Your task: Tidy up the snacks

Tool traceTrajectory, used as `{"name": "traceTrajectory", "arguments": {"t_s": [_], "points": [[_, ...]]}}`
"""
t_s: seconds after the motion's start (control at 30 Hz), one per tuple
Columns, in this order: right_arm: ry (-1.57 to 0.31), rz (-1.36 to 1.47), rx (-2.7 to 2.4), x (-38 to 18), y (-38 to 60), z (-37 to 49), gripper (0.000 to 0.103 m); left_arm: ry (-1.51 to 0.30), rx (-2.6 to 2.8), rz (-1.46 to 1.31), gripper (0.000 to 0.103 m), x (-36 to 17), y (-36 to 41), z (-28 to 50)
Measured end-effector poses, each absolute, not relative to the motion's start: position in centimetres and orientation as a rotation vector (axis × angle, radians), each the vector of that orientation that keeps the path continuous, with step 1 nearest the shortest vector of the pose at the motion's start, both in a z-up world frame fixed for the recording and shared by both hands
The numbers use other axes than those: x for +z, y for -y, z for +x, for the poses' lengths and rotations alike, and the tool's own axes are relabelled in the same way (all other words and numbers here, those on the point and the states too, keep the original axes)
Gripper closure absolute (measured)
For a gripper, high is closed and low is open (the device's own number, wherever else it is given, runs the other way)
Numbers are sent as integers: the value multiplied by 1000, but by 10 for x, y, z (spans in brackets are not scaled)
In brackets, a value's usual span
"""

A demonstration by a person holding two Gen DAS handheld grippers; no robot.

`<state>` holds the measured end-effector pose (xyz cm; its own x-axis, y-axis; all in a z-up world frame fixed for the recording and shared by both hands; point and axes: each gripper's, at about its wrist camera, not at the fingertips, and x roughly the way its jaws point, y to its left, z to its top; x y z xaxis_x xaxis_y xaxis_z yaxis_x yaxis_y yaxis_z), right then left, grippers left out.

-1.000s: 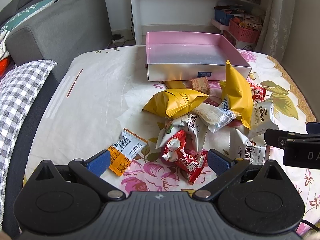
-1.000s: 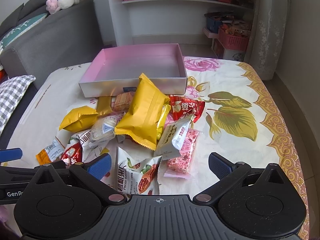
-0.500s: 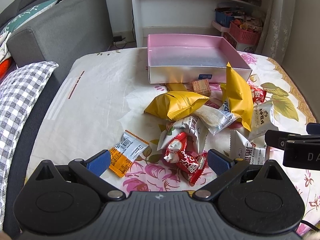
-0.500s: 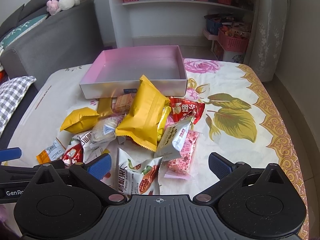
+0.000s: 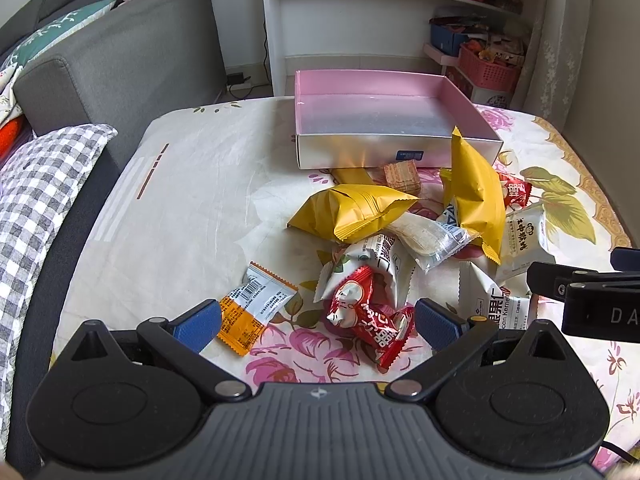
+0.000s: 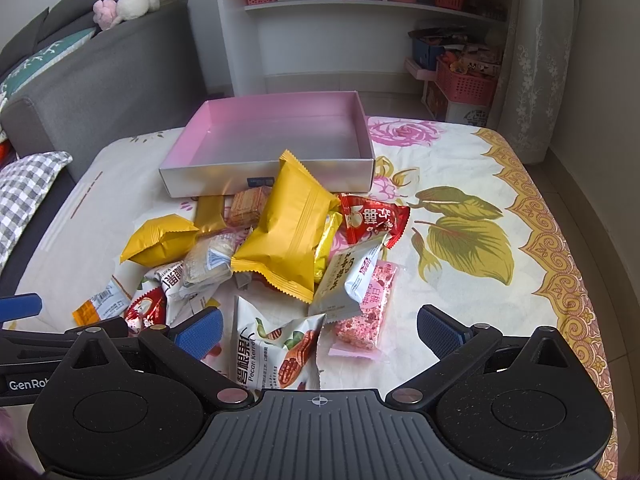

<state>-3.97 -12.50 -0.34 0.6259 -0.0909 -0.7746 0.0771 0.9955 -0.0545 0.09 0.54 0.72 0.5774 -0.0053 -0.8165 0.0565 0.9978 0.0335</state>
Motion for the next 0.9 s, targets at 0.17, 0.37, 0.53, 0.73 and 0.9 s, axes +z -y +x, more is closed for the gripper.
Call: {"name": "traceTrajectory", "arguments": {"t_s": [0.17, 0.37, 0.53, 0.73, 0.9], "points": [[-887, -15, -96, -3, 125, -40, 0, -954, -34, 59, 0, 8, -5, 1], [-887, -12, -103, -3, 126, -39, 0, -949, -37, 58, 0, 8, -6, 1], [-886, -14, -104, -3, 125, -39, 0, -947, -35, 54, 0, 8, -7, 2], [-888, -12, -108, -4, 126, -39, 0, -945, -34, 54, 0, 8, -7, 1], [-883, -14, -113, -3, 127, -39, 0, -944, -35, 53, 0, 8, -7, 1]]}}
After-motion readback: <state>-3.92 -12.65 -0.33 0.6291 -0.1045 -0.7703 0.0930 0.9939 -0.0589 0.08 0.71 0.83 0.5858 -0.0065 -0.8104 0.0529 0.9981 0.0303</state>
